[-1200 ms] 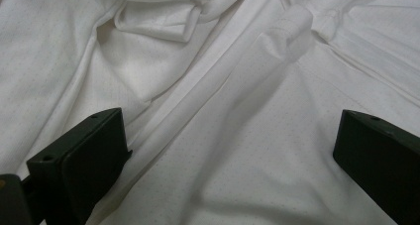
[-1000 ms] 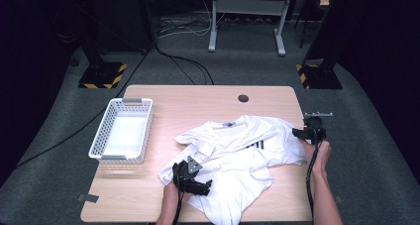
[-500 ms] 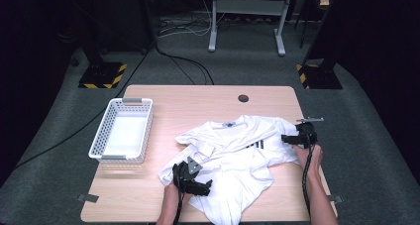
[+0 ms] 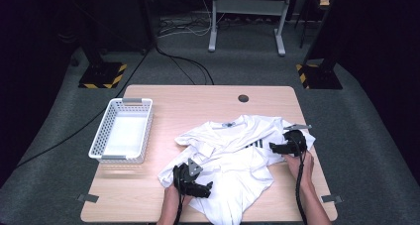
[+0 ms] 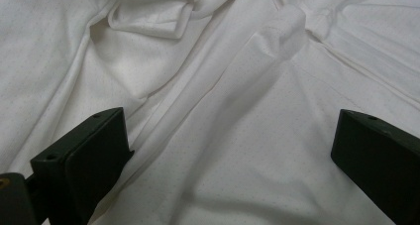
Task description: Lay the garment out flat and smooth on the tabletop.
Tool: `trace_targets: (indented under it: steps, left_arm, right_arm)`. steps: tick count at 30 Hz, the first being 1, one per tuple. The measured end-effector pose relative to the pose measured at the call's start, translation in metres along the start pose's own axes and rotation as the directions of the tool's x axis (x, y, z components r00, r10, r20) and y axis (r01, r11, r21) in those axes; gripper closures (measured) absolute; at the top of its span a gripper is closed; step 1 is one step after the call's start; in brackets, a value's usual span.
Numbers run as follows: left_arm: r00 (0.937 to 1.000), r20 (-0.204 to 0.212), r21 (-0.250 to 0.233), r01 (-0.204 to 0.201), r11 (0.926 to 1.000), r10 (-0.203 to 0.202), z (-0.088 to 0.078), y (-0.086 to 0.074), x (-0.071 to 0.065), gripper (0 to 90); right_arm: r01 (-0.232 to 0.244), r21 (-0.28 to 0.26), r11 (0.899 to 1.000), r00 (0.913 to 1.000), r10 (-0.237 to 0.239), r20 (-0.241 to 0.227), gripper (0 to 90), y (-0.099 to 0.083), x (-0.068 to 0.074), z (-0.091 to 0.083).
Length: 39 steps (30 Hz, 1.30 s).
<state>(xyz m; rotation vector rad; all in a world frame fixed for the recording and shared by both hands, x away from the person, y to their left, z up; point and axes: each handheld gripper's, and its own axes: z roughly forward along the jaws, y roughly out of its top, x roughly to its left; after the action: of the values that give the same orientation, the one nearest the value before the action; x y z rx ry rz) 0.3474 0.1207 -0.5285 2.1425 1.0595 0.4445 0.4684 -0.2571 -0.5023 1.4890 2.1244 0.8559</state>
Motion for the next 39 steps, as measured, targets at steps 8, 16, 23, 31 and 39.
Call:
trace_targets:
  steps: [8, 16, 23, 31, 39]
  left_arm:
    - [0.9999, -0.012, 0.006, 0.009, 0.9999, -0.009, -0.001, 0.0, -0.009, 1.1]
    - [1.0, 0.006, 0.007, 0.0, 1.0, 0.0, 0.001, 0.002, -0.022, 1.1]
    - [0.9993, -0.012, -0.047, 0.035, 0.9983, -0.035, -0.011, 0.016, -0.008, 3.4]
    - [0.9982, -0.042, 0.01, 0.043, 0.999, -0.042, 0.009, 0.013, 0.002, 4.9]
    - [0.9982, -0.048, 0.011, 0.038, 0.9992, -0.037, 0.006, 0.01, -0.009, 4.8]
  right_arm:
    - [0.005, 0.031, 0.999, 1.0, -0.005, 0.004, 8.2, -0.011, -0.003, 0.01]
    - [-0.01, 0.059, 0.998, 0.9993, 0.008, 0.036, 6.7, -0.01, -0.022, 0.008]
    - [0.079, -0.012, 0.997, 0.9969, -0.079, -0.001, 7.8, 0.0, 0.019, -0.002]
    - [0.056, -0.005, 0.998, 0.997, -0.056, -0.052, 6.4, -0.011, 0.025, 0.015]
    - [0.042, -0.033, 0.999, 0.9983, -0.044, -0.039, 6.2, -0.028, 0.022, 0.003]
